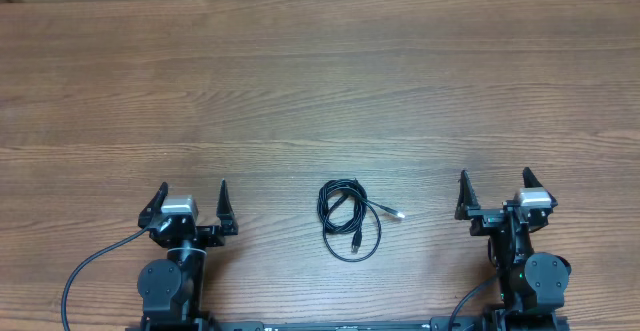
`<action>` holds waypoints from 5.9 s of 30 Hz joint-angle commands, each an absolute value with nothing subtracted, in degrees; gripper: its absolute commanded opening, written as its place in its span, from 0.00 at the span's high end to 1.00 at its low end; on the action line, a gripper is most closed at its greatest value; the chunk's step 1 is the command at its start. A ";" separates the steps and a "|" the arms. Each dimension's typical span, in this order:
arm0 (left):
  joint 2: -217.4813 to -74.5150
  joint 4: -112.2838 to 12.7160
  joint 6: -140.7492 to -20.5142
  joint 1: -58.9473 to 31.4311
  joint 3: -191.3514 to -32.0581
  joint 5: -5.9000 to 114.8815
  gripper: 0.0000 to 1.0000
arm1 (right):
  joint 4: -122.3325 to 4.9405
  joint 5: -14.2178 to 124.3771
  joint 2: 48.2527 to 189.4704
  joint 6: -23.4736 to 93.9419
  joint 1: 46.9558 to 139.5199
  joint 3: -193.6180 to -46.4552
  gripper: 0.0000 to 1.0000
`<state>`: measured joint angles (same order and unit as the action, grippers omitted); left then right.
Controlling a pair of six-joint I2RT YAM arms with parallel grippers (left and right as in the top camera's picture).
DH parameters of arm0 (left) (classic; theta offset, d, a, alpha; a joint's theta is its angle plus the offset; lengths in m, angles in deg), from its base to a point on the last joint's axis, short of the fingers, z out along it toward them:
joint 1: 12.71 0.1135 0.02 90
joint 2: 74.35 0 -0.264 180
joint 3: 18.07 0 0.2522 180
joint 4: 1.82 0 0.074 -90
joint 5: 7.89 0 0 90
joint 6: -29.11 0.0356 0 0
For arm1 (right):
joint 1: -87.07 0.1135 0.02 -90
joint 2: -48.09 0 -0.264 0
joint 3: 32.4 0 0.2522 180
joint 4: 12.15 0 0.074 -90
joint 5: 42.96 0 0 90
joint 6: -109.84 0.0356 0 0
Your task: Untangle cables
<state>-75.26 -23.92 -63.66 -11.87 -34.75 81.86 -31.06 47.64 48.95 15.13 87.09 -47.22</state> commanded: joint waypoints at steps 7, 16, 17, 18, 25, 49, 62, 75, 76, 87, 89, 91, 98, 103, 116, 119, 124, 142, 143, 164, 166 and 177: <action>-75.11 -23.85 -62.76 -11.98 -33.89 81.42 0.01 | -30.73 47.09 48.97 14.84 87.02 -46.63 0.00; -75.11 -23.85 -62.76 -11.98 -33.89 81.42 0.00 | -30.71 47.09 48.97 14.84 87.02 -46.63 0.00; -75.11 -23.85 -62.76 -11.98 -33.89 81.42 0.00 | -30.73 47.09 48.97 14.84 87.02 -46.63 0.00; -75.11 -23.85 -62.76 -11.98 -33.89 81.42 0.01 | -30.73 47.09 48.97 14.84 87.02 -46.63 0.00; -75.11 -23.85 -62.76 -11.98 -33.89 81.42 0.01 | -30.71 47.09 48.97 14.84 87.02 -46.63 0.00; -75.11 -23.85 -62.76 -11.98 -33.89 81.42 0.01 | -30.71 47.09 48.97 14.84 87.02 -46.63 0.00; -75.11 -23.85 -62.76 -11.98 -33.89 81.42 0.00 | -30.71 47.09 48.97 14.84 87.02 -46.63 0.00; -75.11 -23.85 -62.76 -11.98 -33.89 81.42 0.00 | -30.71 47.09 48.97 14.84 87.02 -46.63 0.00; -75.11 -23.85 -62.76 -11.98 -33.89 81.42 0.01 | -30.71 47.09 48.97 14.84 87.02 -46.63 0.00; -75.11 -23.85 -62.76 -11.98 -33.89 81.42 0.00 | -30.71 47.09 48.97 14.84 87.02 -46.63 0.00; -75.11 -23.85 -62.76 -11.98 -33.89 81.42 0.00 | -30.71 47.09 48.97 14.84 87.02 -46.63 0.00; -75.11 -23.85 -62.76 -11.98 -33.89 81.42 0.00 | -30.71 47.09 48.97 14.84 87.02 -46.63 0.00; -75.11 -22.63 -62.57 -11.98 -33.89 81.51 0.00 | -30.71 47.09 48.97 14.84 87.02 -46.63 0.00; -75.19 -23.89 -62.44 -12.00 -33.89 82.73 0.00 | -30.71 47.09 48.97 14.84 87.02 -46.63 0.00; -75.21 -19.48 -81.71 -11.98 -33.92 36.59 0.01 | -30.71 47.09 48.97 14.84 87.02 -46.63 0.00; -75.21 -13.29 -84.97 -11.98 -33.92 24.59 0.01 | -30.71 47.09 48.97 14.84 87.02 -46.63 0.00; -75.21 -7.11 -108.86 -11.98 -33.89 13.42 0.00 | -30.71 47.09 48.97 14.84 87.02 -46.63 0.00; -75.21 6.97 -175.28 -11.98 -34.44 45.07 0.00 | -30.73 47.09 48.97 14.84 87.02 -46.63 0.00; -75.21 6.95 -176.79 -11.98 -34.88 47.89 0.00 | -30.71 47.09 48.97 14.84 87.02 -46.63 0.00; -111.58 -69.51 -118.54 -12.00 -99.97 61.86 0.00 | -30.71 47.09 48.97 14.84 87.02 -46.63 0.00; -114.84 -76.59 -114.37 -12.00 -104.45 64.57 0.00 | -30.71 47.09 48.97 14.84 87.02 -46.63 0.00; -118.93 -92.53 -95.61 -12.15 -108.73 67.50 0.00 | -30.71 47.09 48.97 14.84 87.02 -46.63 0.00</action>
